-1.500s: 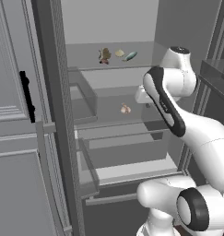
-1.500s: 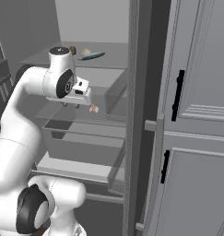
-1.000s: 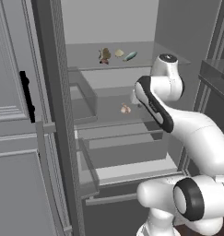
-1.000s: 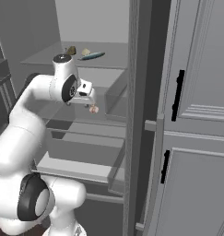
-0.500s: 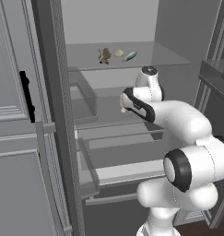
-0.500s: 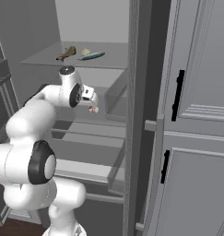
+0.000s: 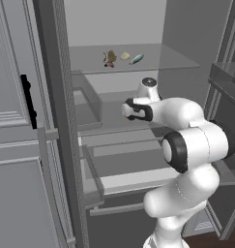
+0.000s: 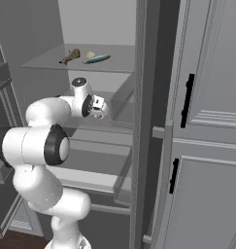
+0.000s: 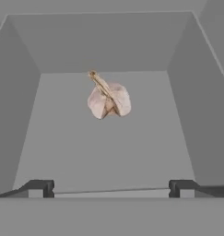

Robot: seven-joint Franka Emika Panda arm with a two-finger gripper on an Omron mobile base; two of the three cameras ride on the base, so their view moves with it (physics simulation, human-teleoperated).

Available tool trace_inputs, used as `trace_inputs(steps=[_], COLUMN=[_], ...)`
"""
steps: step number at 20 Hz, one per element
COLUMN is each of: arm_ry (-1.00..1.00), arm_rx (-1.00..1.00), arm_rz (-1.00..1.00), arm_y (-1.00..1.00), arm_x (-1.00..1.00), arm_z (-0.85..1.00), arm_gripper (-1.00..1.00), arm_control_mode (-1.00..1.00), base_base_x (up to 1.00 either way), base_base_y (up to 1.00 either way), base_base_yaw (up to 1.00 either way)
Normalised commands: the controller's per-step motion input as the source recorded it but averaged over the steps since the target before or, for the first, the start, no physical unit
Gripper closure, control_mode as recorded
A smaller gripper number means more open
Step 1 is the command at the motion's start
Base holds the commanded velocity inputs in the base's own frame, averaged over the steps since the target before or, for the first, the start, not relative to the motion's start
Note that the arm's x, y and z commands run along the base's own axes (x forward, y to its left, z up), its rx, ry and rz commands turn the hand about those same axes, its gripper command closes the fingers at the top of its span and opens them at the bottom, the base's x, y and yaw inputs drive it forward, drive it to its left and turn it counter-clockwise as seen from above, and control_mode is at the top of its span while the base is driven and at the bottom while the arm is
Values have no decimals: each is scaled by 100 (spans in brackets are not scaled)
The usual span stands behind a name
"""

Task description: Place one garlic and one fish in each tupperware on the nearby counter, to pack two identical lunches.

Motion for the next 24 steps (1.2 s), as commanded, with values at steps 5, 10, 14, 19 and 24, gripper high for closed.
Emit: trace_inputs(steps=[5, 10, 14, 19, 24], arm_ry=[0, 0, 0, 0, 0], arm_rx=[1, 0, 0, 0, 0], arm_rz=[0, 0, 0, 0, 0], arm_y=[2, 0, 0, 2, 4], arm_x=[61, 55, 46, 47, 30], arm_z=[-24, -25, -32, -32, -39], arm_gripper=[-100, -100, -100, -100, 100], arm_control_mode=[-100, -100, -100, -100, -100], base_base_x=[0, 0, 0, 0, 0], base_base_y=[0, 0, 0, 0, 0], base_base_yaw=[0, 0, 0, 0, 0])
